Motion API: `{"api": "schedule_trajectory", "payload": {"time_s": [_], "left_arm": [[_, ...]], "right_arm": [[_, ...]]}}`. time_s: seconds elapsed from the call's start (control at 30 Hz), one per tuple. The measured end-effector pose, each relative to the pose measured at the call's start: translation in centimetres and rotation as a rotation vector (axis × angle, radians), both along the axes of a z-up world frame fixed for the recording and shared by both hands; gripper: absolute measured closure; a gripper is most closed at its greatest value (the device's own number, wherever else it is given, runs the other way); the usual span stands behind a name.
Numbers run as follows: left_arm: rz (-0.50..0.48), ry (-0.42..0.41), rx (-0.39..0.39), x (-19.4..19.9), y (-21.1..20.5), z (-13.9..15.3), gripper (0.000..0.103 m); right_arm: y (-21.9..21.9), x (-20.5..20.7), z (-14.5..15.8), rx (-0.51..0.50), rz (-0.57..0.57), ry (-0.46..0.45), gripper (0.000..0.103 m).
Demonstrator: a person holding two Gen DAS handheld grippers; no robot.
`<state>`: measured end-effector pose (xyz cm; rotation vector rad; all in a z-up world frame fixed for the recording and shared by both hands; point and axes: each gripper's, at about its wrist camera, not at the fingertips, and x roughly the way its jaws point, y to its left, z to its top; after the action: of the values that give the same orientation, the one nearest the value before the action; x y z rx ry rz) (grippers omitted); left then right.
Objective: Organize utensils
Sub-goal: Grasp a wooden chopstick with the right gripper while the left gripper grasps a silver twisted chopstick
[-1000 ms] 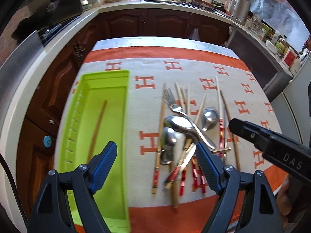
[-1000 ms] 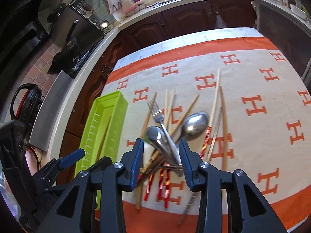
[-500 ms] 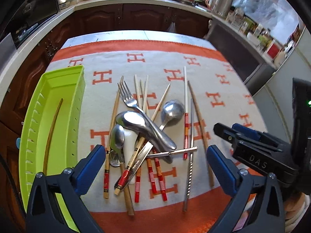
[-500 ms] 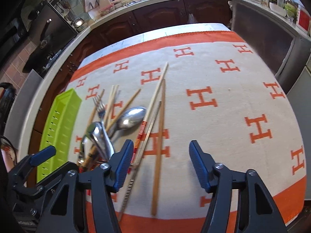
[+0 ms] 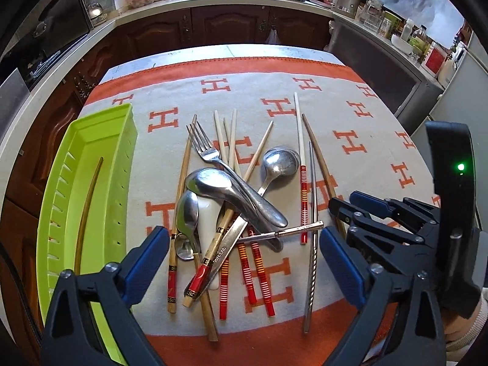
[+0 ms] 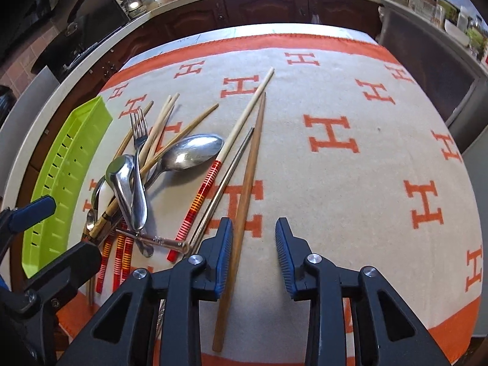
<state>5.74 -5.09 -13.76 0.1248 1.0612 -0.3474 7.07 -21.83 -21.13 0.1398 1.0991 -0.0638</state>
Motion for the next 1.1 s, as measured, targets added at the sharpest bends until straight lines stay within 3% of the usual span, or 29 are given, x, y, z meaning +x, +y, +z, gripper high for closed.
{"api": "schedule_trajectory", "payload": {"time_s": [0.2, 0.27, 0.3, 0.43, 0.5, 0.57, 0.63, 0.77, 1.1], "left_arm": [[-0.003, -0.002, -0.016, -0.2, 0.0, 0.1, 0.010], [-0.009, 0.002, -0.023, -0.3, 0.0, 0.1, 0.010], [-0.013, 0.002, -0.023, -0.4, -0.1, 0.1, 0.010], [-0.051, 0.001, -0.026, -1.0, -0.9, 0.3, 0.010], [-0.081, 0.007, -0.041, -1.4, -1.3, 0.3, 0.016], [-0.114, 0.023, -0.065, -1.6, -1.8, 0.3, 0.036], [-0.149, 0.050, -0.085, -2.0, -2.4, 0.1, 0.049], [-0.193, 0.103, -0.108, -2.5, -3.3, -0.8, 0.065], [-0.195, 0.199, -0.084, -3.2, -4.9, -3.9, 0.081]], "right_arm": [[1.3, 0.3, -0.2, -0.116, 0.049, -0.046, 0.074], [1.3, 0.1, -0.2, -0.130, 0.052, -0.056, 0.082], [1.2, 0.1, -0.2, -0.143, 0.049, -0.061, 0.095], [-0.7, -0.3, -0.2, -0.124, -0.021, -0.072, 0.097], [-2.4, -0.6, 0.0, -0.084, -0.083, -0.068, 0.097], [-4.3, -1.0, 0.1, -0.006, -0.146, -0.065, 0.097], [-5.5, -1.3, 0.2, 0.025, -0.180, -0.064, 0.097], [-7.1, -2.6, 0.6, 0.073, -0.219, -0.084, 0.097], [-6.8, -6.5, 1.1, 0.126, -0.200, -0.122, 0.097]]}}
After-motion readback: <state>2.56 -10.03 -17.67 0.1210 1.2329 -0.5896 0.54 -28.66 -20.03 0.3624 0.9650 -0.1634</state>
